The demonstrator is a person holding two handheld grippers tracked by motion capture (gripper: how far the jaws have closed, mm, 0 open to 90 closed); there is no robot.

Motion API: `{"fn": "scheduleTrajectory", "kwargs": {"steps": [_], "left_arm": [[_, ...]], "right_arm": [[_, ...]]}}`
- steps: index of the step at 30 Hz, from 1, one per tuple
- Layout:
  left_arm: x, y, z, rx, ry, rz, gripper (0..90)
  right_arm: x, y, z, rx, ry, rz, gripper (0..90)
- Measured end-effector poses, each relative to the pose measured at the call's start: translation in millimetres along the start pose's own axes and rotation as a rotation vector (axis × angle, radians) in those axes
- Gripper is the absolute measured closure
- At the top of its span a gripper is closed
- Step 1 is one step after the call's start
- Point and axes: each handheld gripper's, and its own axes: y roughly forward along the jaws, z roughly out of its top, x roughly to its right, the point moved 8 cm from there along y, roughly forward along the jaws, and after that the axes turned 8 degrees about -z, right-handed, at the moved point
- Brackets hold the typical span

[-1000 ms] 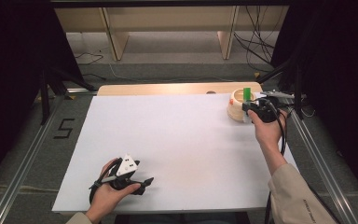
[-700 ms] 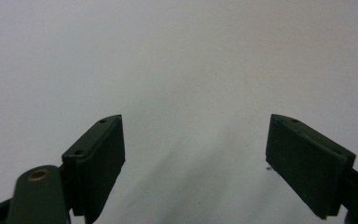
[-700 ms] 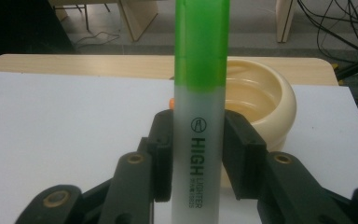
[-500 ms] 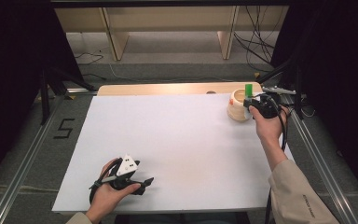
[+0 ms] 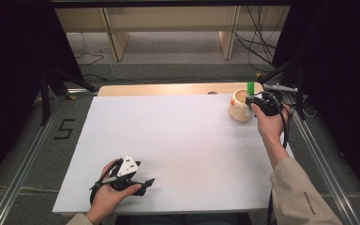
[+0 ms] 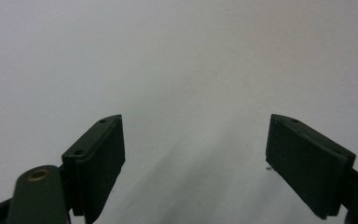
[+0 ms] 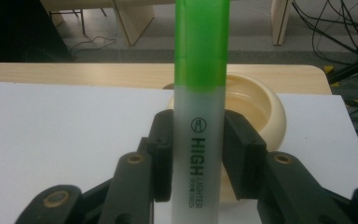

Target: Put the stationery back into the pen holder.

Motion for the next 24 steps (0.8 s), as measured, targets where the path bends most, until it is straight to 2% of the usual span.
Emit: {"fn": "scheduleTrajectory", "kwargs": {"steps": [5, 24], "left_arm": [[-0.1, 0.2, -0.1, 0.0, 0.0, -0.001, 19.5], [-0.2, 0.5, -0.3, -0.001, -0.001, -0.003, 19.5]], "right_arm": [[3.2, 2.4, 6.0, 0.007, 0.014, -0.004, 66.3], [4.4, 18.1, 29.4, 0.02, 0.007, -0.035, 66.3]]}}
